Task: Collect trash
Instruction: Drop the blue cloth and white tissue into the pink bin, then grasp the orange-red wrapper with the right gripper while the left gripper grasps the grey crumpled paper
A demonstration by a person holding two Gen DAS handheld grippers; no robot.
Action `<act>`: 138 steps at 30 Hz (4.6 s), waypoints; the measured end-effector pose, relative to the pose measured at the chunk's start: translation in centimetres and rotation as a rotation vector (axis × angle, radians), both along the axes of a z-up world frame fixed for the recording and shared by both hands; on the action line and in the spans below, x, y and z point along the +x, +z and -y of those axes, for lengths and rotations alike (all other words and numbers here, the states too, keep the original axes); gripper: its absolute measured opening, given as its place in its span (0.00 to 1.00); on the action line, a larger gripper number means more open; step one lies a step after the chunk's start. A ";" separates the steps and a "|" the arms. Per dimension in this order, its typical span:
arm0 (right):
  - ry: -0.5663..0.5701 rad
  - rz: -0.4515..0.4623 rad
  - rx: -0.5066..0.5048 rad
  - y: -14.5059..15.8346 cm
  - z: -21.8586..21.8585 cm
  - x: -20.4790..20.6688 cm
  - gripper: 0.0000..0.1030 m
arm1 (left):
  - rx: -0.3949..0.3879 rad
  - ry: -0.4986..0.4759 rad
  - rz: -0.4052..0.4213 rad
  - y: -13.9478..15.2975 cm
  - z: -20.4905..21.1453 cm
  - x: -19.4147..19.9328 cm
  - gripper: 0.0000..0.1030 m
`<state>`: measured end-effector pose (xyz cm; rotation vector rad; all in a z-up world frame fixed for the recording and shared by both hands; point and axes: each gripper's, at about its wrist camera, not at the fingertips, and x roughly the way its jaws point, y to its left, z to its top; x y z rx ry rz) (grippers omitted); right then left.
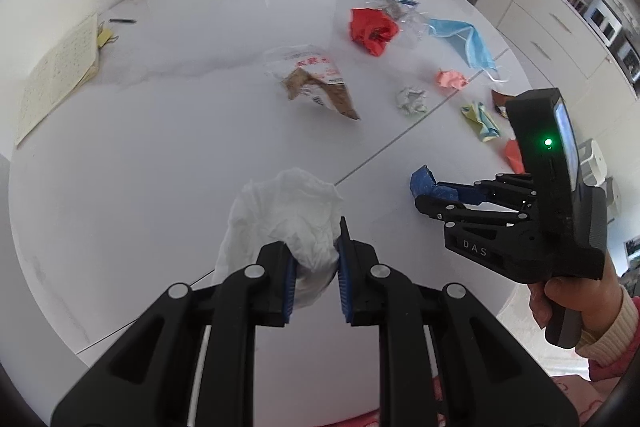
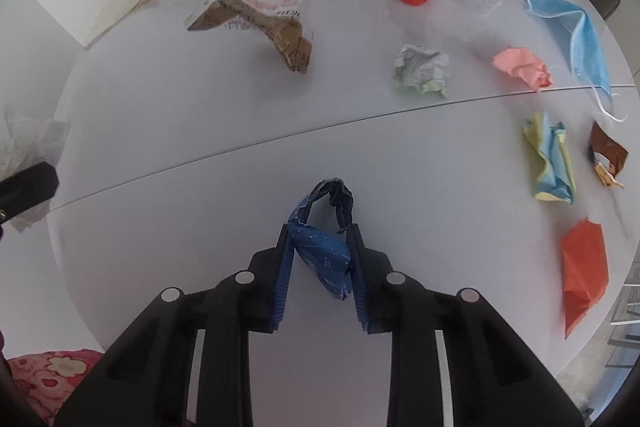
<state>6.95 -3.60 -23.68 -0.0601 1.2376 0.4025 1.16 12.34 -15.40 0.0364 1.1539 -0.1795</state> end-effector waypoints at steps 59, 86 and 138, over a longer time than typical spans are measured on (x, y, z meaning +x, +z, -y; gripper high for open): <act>-0.395 0.115 -0.073 8.5 25.9 -14.2 0.94 | -0.079 -0.162 -0.047 1.3 19.1 -3.2 0.91; -0.270 0.136 -0.080 8.7 17.2 -7.5 0.95 | -0.073 -0.066 0.024 1.3 11.4 2.6 0.91; -0.287 0.068 -0.013 4.2 21.8 -1.5 0.39 | 0.003 -0.069 -0.105 -8.3 14.7 16.1 0.29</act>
